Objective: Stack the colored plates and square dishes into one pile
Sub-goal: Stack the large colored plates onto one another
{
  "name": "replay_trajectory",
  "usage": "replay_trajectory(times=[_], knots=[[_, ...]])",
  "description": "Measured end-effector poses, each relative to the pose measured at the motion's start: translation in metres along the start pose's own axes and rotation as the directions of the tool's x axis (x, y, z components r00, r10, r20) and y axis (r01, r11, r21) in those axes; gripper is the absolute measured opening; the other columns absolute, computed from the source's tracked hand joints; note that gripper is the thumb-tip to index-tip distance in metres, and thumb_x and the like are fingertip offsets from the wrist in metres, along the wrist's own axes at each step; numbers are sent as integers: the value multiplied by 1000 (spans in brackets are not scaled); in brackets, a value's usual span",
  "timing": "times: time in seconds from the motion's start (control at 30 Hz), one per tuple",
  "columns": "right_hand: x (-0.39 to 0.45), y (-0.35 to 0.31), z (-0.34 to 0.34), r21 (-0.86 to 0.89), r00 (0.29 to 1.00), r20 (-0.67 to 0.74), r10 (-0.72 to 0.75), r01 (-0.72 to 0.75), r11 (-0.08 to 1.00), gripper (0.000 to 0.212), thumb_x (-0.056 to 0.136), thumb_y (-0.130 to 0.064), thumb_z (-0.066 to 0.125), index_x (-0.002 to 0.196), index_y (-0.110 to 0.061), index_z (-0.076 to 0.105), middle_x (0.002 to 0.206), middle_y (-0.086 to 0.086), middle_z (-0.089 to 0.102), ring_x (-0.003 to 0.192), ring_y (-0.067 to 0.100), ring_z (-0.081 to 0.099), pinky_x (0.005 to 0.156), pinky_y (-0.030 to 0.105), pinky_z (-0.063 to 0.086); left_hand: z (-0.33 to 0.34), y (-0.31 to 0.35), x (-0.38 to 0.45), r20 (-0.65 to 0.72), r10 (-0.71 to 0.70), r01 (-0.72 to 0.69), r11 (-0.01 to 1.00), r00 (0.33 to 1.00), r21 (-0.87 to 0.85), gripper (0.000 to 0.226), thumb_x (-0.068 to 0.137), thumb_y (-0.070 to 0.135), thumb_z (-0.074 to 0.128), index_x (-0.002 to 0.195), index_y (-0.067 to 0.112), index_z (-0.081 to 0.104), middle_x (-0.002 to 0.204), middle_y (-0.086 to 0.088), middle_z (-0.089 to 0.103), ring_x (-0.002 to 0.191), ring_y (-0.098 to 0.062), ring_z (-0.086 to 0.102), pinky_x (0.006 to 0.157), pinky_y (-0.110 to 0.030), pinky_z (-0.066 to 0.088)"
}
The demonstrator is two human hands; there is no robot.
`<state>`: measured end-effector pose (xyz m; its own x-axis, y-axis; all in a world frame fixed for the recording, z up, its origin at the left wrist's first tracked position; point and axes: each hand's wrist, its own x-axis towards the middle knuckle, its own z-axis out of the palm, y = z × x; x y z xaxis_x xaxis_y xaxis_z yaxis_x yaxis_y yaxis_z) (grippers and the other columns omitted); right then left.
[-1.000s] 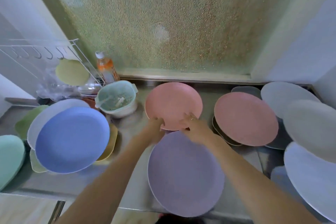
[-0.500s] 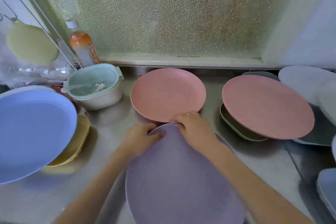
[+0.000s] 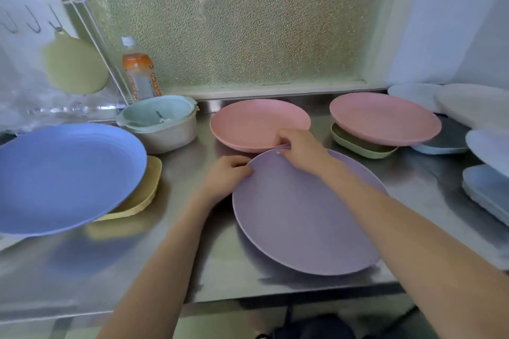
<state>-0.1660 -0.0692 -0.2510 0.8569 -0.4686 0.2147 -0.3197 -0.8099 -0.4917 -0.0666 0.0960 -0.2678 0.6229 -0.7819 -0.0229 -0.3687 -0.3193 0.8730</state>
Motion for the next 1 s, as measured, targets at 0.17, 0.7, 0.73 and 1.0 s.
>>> replay_trajectory(times=[0.17, 0.7, 0.73, 1.0], knots=[[-1, -7, 1, 27, 990, -138, 31, -27, 999, 26, 73, -3, 69, 73, -15, 45, 74, 6, 56, 70, 25, 46, 57, 32, 33, 3, -10, -2, -66, 67, -71, 996, 996, -52, 32, 81, 10, 61, 67, 36, 74, 70, 17, 71, 69, -2, 60, 70, -26, 48], [-93, -3, -37, -151, 943, -305, -133, 89, 984, 22, 79, -19, 66, 89, 0, 59, 95, 13, 61, 89, 31, 52, 79, 39, 44, -4, -19, 20, -423, -63, 26, 995, 904, -93, 21, 87, 13, 51, 74, 6, 67, 73, -15, 65, 70, -23, 46, 54, -24, 40], [-101, -3, -38, -149, 951, -278, -133, 95, 984, 20, 80, -21, 65, 85, -3, 58, 96, 12, 61, 90, 30, 52, 79, 39, 45, -5, -18, 19, -423, -72, 32, 994, 903, -101, 22, 87, 15, 51, 72, 9, 66, 73, -16, 64, 69, -23, 45, 56, -27, 44], [-137, -1, -28, -12, 977, -171, -125, 125, 992, 14, 86, -32, 62, 75, -24, 58, 109, -20, 56, 102, -1, 49, 87, 11, 35, -12, -8, 19, -375, -282, -15, 783, 883, -622, 24, 95, 29, 47, 97, 16, 67, 92, -3, 69, 87, -19, 64, 78, -30, 50]])
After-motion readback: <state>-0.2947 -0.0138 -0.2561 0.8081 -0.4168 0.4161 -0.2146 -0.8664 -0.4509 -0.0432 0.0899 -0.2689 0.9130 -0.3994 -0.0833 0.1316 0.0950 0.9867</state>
